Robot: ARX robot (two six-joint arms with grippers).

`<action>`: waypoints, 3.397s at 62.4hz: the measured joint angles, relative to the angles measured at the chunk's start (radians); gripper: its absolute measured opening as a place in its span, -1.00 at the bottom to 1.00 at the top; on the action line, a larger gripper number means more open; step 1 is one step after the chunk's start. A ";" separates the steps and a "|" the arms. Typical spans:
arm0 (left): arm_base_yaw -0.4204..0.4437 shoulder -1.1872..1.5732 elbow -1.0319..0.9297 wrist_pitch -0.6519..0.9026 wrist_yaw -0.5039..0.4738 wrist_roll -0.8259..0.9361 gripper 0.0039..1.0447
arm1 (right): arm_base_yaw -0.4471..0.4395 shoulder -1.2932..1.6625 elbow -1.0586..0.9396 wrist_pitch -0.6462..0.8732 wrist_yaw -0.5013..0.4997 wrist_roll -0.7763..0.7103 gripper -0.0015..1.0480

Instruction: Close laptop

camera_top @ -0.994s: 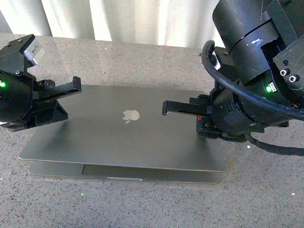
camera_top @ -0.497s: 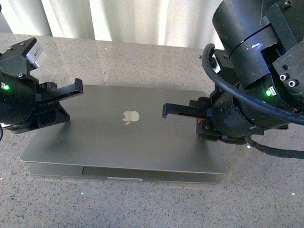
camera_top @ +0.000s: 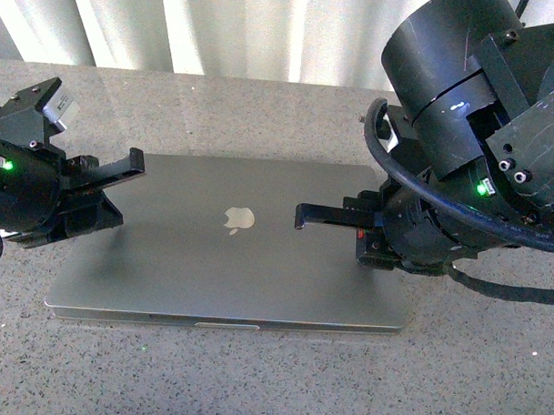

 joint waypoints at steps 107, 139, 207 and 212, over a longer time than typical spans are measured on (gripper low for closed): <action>0.143 -0.386 -0.107 0.339 -0.220 -0.006 0.37 | -0.103 -0.443 -0.219 0.518 0.383 -0.711 0.26; 0.116 -0.642 -0.539 0.819 -0.176 0.330 -0.94 | -0.294 -0.756 -0.708 1.010 0.112 -0.475 -0.98; 0.116 -1.436 -0.756 0.271 -0.177 0.338 -0.94 | -0.466 -1.539 -0.916 0.466 -0.049 -0.468 -0.98; 0.116 -1.477 -0.756 0.232 -0.177 0.338 -0.94 | -0.466 -1.579 -0.917 0.428 -0.049 -0.468 -0.98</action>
